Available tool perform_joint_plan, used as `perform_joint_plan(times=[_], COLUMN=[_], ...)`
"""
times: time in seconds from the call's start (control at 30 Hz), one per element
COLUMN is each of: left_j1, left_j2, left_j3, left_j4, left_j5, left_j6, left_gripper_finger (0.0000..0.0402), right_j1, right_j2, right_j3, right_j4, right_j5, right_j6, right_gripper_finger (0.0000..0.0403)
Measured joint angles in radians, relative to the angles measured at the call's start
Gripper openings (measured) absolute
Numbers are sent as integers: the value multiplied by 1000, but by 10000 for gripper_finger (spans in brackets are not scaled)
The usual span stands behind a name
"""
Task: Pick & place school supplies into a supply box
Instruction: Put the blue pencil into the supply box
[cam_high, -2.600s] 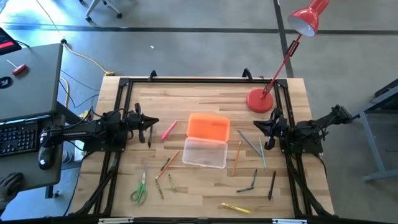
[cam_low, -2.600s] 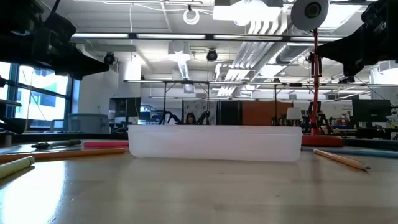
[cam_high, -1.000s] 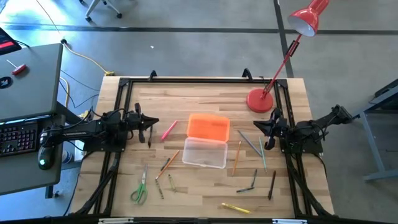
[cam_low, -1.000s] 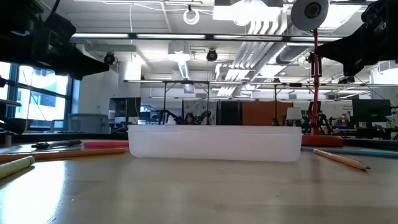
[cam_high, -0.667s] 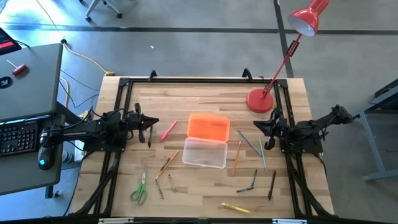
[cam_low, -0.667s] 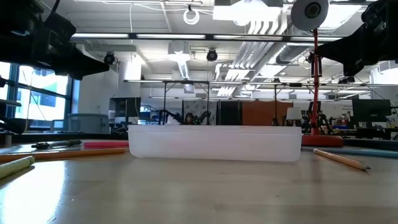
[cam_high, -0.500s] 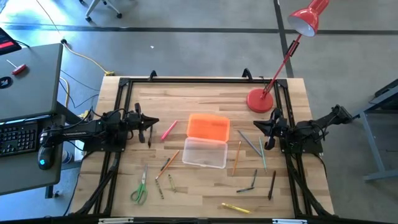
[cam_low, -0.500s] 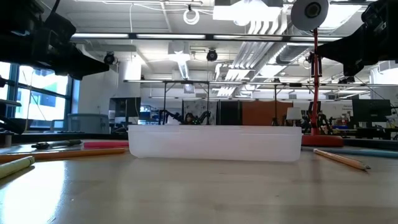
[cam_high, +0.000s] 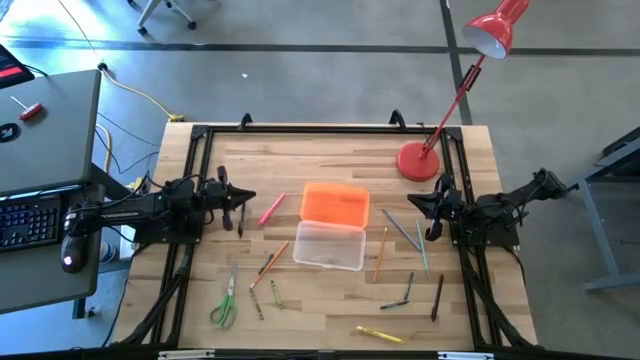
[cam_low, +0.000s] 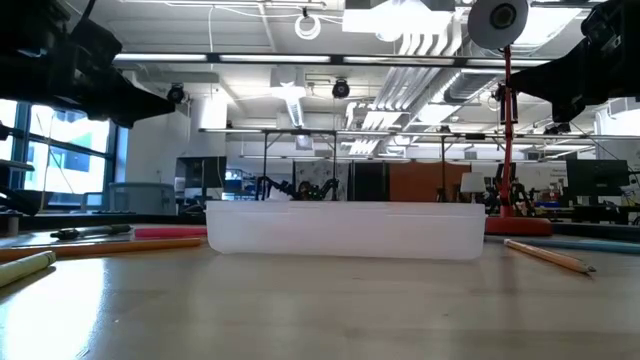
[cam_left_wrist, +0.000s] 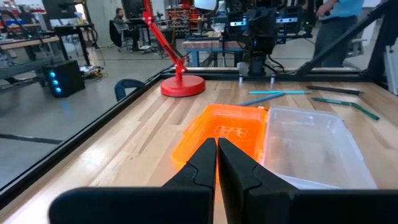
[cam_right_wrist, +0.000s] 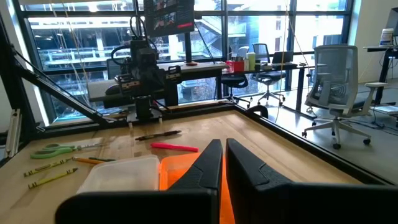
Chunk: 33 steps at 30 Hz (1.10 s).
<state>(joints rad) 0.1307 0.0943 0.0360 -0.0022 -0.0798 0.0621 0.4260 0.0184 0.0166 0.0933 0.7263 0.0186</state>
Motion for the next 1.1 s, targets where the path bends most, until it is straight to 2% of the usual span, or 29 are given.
perform_joint_plan(times=[0.13,0.27,0.47,0.57,0.73,1.1], left_j1=[0,0,0,0,0,0], left_j2=[0,0,0,0,0,0], left_j3=[0,0,0,0,0,0], left_j4=[3,12,85,167,226,169], left_j5=[15,9,-129,-152,-145,-7], left_j6=[-46,-27,-4,-13,-14,12], left_gripper_finger=[44,44,44,44,44,44], right_j1=[0,0,0,0,0,0], right_j2=[0,0,0,0,0,0], right_j3=[0,0,0,0,0,0], right_j4=[1,2,1,1,1,2], right_j5=[7,5,4,4,3,2], right_j6=[0,1,-4,-20,-24,-69], right_gripper_finger=[0,0,0,0,0,0])
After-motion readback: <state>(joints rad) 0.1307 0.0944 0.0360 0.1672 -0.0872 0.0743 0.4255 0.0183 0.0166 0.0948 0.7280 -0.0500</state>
